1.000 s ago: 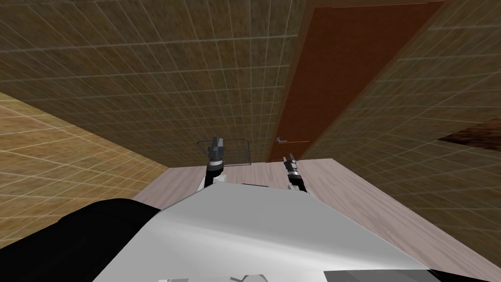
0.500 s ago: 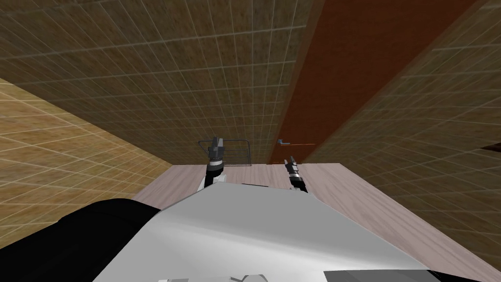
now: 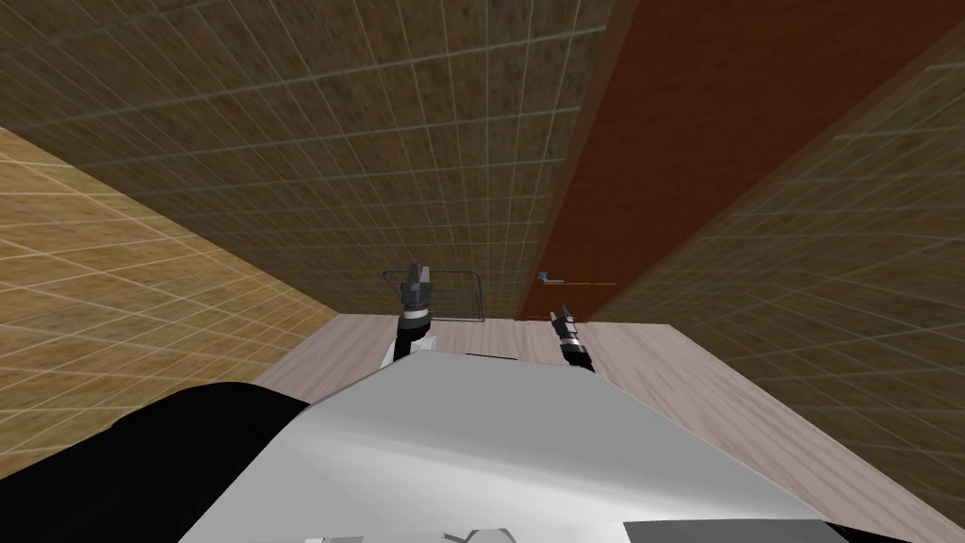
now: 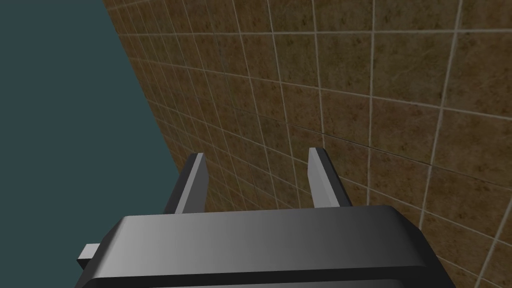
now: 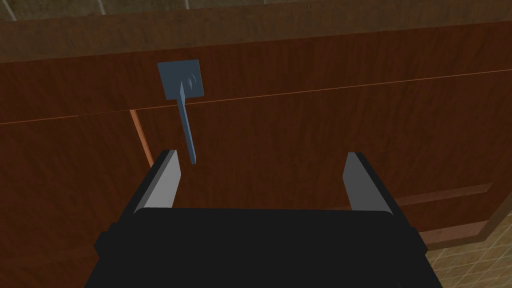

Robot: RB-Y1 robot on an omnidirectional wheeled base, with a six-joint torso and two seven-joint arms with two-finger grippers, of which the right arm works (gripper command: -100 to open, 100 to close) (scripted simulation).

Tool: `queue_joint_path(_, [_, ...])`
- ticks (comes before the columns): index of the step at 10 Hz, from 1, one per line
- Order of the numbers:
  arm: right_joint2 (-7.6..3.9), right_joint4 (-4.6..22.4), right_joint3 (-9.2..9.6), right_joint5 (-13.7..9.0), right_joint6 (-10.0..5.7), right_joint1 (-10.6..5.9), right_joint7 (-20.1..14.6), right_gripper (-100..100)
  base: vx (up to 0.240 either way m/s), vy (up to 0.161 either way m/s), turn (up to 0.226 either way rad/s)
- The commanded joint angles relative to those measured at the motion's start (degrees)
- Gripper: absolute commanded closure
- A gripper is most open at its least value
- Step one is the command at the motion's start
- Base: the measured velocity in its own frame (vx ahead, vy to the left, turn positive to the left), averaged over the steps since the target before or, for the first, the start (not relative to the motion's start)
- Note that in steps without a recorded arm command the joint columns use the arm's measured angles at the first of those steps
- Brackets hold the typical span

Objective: Pull the door open

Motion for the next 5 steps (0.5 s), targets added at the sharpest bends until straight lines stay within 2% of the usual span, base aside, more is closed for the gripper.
queue_joint_path(1, [-0.46,1.92,0.01,-0.18,-0.74,-0.19,-0.29,-100,0.086,-0.066,0.083])
queue_joint_path(5, [-1.59,7.30,0.00,-0.60,-2.69,-1.26,-1.03,-100,0.075,-0.056,0.085])
